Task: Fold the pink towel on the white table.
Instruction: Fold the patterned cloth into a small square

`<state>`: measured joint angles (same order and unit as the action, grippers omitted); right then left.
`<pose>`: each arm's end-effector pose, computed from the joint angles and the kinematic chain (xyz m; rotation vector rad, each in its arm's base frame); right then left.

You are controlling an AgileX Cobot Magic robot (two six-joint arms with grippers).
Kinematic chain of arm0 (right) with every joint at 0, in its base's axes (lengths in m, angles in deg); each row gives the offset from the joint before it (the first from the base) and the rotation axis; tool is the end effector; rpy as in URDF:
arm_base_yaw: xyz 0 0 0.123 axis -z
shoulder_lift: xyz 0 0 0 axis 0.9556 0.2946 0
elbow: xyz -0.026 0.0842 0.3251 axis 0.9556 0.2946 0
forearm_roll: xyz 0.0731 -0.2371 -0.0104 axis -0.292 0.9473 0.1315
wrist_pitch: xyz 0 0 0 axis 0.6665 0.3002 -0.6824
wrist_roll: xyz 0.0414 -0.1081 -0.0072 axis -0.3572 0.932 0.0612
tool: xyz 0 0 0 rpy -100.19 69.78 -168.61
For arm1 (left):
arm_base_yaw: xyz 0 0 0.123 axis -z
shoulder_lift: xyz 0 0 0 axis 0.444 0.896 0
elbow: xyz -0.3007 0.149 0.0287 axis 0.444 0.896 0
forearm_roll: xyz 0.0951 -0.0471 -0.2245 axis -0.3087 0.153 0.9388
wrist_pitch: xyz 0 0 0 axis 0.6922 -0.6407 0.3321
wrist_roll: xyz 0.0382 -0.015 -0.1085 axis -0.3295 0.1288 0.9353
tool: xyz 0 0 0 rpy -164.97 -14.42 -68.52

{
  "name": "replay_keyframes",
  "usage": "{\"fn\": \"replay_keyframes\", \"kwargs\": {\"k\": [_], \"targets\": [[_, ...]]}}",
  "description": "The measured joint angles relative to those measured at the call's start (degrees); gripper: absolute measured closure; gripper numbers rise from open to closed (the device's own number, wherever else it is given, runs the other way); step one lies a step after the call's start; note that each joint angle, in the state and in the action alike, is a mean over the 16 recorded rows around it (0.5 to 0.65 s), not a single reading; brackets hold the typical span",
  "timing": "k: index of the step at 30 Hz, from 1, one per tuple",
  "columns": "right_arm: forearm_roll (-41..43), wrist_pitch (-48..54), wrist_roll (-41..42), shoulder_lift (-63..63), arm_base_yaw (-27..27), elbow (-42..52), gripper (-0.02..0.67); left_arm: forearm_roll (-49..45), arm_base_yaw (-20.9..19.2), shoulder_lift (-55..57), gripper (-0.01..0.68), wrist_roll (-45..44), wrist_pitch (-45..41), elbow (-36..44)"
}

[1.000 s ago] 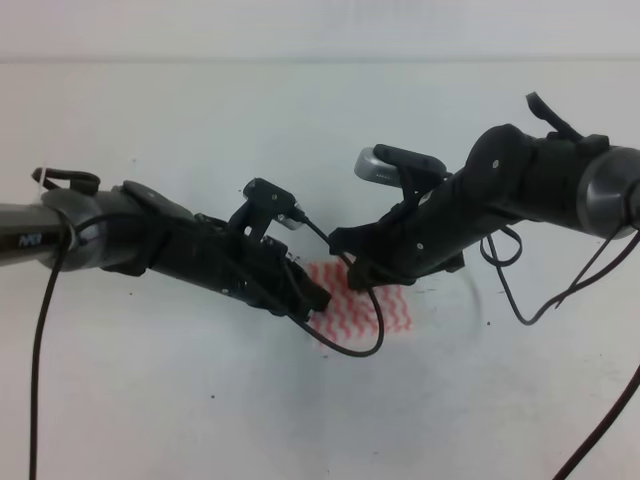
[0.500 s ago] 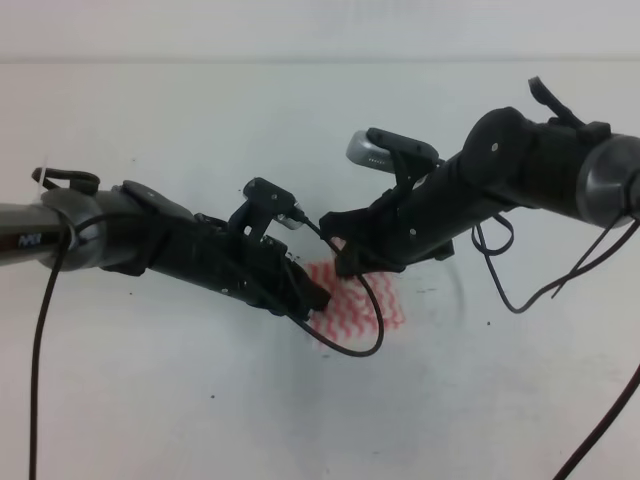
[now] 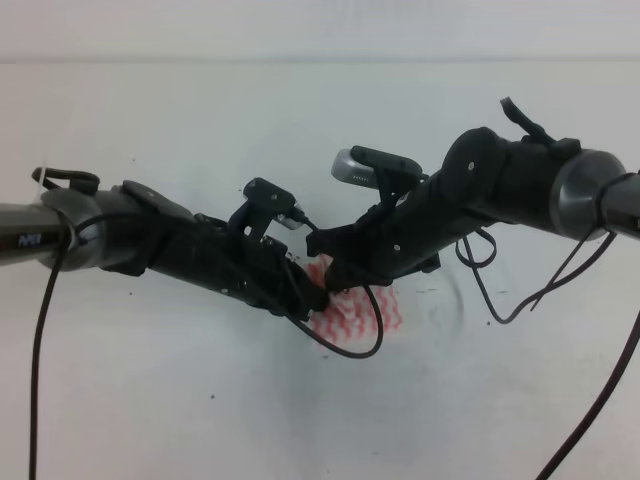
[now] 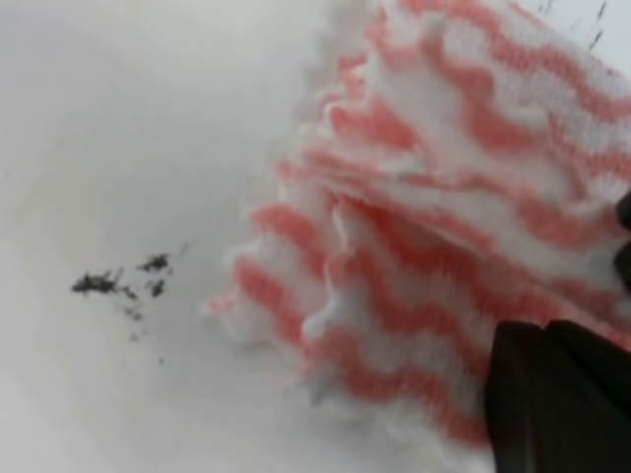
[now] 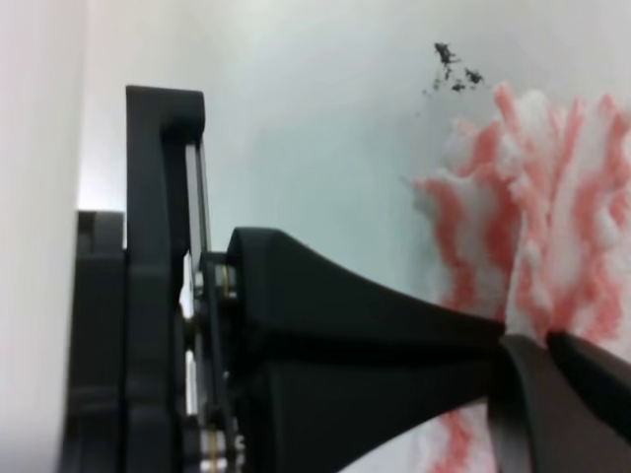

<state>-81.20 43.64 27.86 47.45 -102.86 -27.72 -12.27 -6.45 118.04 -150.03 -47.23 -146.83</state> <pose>0.3809 0.2704 0.2221 -0.2270 2.7235 0.8284 0.3703 -0.2119 0.1776 1.2816 2.2036 -0.8407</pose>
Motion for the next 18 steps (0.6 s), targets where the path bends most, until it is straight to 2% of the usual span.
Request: {"fn": "replay_keyframes", "kwargs": {"k": [13, 18], "targets": [[0.3, -0.3, 0.0, 0.1, 0.1, 0.0, 0.665, -4.2, -1.3, -3.0, 0.678, 0.0, -2.1, 0.0], [0.5, -0.3, 0.0, 0.1, 0.1, 0.0, 0.665, -3.0, -2.7, -3.9, 0.678, -3.3, -4.8, 0.2]]}}
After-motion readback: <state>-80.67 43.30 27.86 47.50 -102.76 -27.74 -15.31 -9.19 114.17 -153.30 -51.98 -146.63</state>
